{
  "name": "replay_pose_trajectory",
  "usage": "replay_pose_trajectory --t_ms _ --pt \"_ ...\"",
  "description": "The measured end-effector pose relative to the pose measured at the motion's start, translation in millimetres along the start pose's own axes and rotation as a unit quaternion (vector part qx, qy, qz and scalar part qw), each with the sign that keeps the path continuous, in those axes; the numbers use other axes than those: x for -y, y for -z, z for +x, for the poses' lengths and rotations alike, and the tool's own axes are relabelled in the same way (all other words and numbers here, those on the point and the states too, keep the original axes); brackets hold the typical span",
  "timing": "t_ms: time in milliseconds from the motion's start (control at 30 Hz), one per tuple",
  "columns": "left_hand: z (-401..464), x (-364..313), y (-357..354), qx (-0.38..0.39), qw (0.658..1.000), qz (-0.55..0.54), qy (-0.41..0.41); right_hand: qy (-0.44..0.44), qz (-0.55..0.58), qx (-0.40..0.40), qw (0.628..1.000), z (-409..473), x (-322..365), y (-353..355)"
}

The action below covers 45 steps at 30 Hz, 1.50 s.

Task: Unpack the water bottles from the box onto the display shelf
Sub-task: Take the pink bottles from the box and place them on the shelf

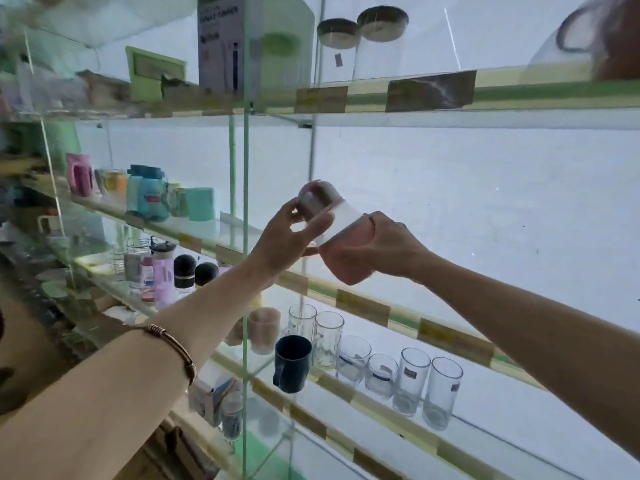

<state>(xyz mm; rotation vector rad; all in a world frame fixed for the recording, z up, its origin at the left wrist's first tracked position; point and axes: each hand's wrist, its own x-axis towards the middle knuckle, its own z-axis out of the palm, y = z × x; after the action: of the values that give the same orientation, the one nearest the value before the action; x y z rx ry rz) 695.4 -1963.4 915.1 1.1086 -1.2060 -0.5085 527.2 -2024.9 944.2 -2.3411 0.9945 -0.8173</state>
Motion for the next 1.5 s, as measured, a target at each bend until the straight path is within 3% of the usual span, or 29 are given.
replay_pose_trajectory --t_ms 333,433,633,767,900,1200,1500 --pt "84 54 -16 -0.058 0.997 0.026 0.037 -0.022 -0.044 0.016 0.999 95 -42 -18" --pt "102 69 -14 -0.079 0.992 0.084 0.051 -0.018 -0.062 0.028 0.998 114 -50 -22" --pt "128 91 -13 -0.121 0.977 0.158 0.070 -0.005 -0.164 0.047 0.985 139 -53 -33" --pt "136 104 -14 -0.116 0.973 0.189 0.063 0.018 -0.189 0.048 0.981 151 -65 -50" --pt "138 113 -13 -0.161 0.964 0.198 0.076 0.060 -0.200 0.033 0.977 149 -68 -54" --pt "125 105 -15 -0.075 0.925 0.364 0.075 0.070 -0.229 0.010 0.971 151 -84 -54" --pt "71 73 8 -0.094 0.931 0.351 -0.013 0.082 -0.152 0.013 0.985 84 -34 -39"
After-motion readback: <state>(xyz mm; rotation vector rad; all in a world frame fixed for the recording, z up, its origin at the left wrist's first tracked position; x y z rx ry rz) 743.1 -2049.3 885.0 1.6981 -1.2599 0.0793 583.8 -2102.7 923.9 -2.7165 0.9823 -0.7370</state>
